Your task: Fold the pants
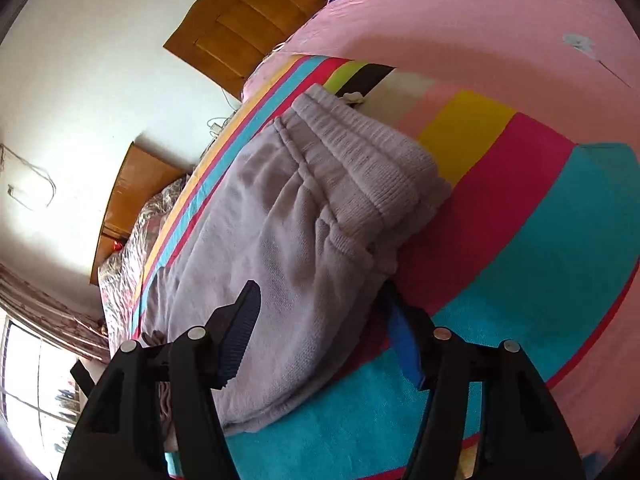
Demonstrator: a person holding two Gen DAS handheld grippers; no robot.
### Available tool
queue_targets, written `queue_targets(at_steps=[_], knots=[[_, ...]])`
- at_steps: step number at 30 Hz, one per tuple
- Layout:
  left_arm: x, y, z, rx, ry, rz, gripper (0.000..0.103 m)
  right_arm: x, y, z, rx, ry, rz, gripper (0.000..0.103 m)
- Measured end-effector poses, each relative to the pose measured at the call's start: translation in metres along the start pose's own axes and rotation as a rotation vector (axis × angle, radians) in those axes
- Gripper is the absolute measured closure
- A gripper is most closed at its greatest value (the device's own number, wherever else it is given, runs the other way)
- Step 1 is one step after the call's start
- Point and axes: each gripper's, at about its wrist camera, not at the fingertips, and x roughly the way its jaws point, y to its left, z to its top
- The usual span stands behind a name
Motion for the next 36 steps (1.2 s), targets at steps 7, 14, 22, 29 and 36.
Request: queue_targets(at_steps=[7,14,22,29,36], knots=[[0.0,0.0,0.0,-0.004,0.001,-0.004,0.001,0.002,-0.007,-0.008,0.019,-0.064,-0.009,0.074],[0.002,0.003,0.002,-0.021,0.011,-0.025,0.001,-0.001,-0.01,-0.012,0.077,-0.116,0.033,0.077],[0.002,0.005,0.001,-0.033,0.013,-0.04,0.001,-0.001,-0.007,-0.013,0.071,-0.121,-0.003,0.077],[0.002,0.012,0.004,-0.062,0.047,-0.071,0.001,-0.046,0.017,-0.005,-0.031,-0.188,-0.262,0.046],[-0.014,-0.017,0.071,-0.043,-0.013,-0.179,0.002,0.004,0.147,-0.034,-0.56,-0.064,-0.163,0.035]])
